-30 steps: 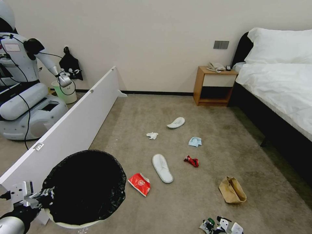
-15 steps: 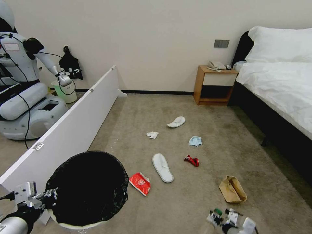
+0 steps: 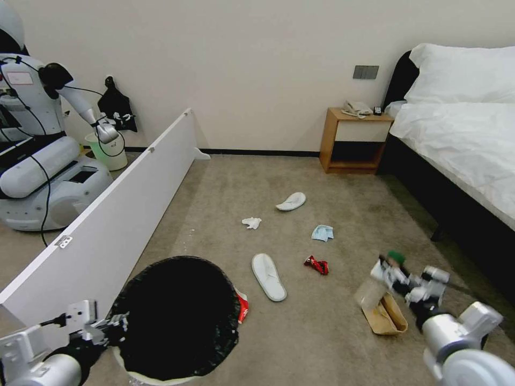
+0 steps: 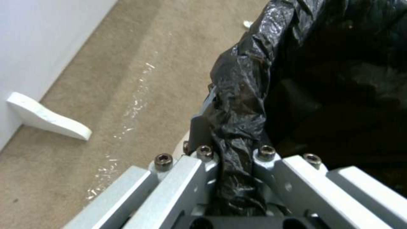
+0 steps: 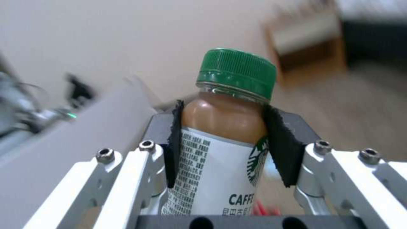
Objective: Pick up the trash bin, then pick up the garbage from the floor and place it into the trash bin.
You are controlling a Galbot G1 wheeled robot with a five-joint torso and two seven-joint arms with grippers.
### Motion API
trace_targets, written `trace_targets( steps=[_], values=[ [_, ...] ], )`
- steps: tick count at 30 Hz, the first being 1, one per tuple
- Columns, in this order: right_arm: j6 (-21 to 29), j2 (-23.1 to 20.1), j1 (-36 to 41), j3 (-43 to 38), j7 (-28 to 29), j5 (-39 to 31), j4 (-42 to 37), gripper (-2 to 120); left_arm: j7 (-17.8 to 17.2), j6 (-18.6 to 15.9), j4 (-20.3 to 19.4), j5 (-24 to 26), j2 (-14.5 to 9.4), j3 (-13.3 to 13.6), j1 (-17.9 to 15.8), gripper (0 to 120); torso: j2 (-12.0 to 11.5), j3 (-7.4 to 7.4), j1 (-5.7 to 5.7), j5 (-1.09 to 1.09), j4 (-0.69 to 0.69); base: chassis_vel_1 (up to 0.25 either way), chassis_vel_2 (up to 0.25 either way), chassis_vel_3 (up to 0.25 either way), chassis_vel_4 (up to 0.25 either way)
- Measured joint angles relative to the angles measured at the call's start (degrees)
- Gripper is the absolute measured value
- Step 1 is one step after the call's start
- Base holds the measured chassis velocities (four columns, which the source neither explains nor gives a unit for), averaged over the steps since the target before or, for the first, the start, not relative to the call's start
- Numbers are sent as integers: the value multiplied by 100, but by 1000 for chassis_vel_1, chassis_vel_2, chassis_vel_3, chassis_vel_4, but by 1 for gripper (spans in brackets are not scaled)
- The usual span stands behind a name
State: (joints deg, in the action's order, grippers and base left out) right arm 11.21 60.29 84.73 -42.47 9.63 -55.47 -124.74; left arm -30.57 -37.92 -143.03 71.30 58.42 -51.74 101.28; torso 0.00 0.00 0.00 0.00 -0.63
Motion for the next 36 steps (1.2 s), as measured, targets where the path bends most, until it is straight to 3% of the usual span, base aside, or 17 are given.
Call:
trace_targets(
  steps=[8, 12, 17, 20, 22, 23, 24, 30, 36],
  values=[
    [-588, -859, -627, -132, -846, -398, -476, 42, -92, -14, 204, -21, -293, 423, -353, 3, 0, 0, 0, 0, -1, 0, 0, 0, 0],
    [-690, -1064, -952, 21, -1103, -674, -493, 42, -91, -21, 222, -36, -305, 453, -328, 3, 0, 0, 0, 0, 0, 0, 0, 0, 0],
    [-858, -1380, -2054, 852, -1802, -1223, -384, 42, -88, -31, 187, -105, -232, 438, -201, 3, 0, 0, 0, 0, 1, 0, 0, 0, 0],
    [-916, -1390, -2472, 1311, -1964, -1245, -274, 42, -88, -32, 173, -158, -191, 406, -134, 3, 0, 0, 1, -1, 1, 0, 0, 0, 0],
    [-1054, -1306, -3459, 2530, -2354, -1107, 50, 42, -75, -34, 131, -217, -73, 227, 45, 3, 0, 0, 1, 0, 1, 0, 0, 0, 0],
    [-1054, -1306, -3459, 2530, -2354, -1107, 50, 42, -75, -34, 131, -217, -73, 227, 45, 3, 0, 0, 1, 0, 1, 0, 0, 0, 0],
    [-1131, -1210, -4109, 3223, -2523, -1063, 231, 42, -71, -34, 105, -233, -16, 116, 137, 3, 0, 0, 0, -1, -1, 0, 0, 0, 0],
    [-1252, -959, -4907, 4033, -2658, -955, 518, 42, -69, -33, 71, -255, 68, -48, 235, 3, 0, 0, 1, -3, 1, 0, 0, 0, 0],
    [-1357, -522, -5551, 4847, -2797, -769, 927, 42, -47, -22, 5, -227, 129, -465, 446, 3, 1, 0, 0, -1, 1, 0, 0, 0, 0]
  ],
)
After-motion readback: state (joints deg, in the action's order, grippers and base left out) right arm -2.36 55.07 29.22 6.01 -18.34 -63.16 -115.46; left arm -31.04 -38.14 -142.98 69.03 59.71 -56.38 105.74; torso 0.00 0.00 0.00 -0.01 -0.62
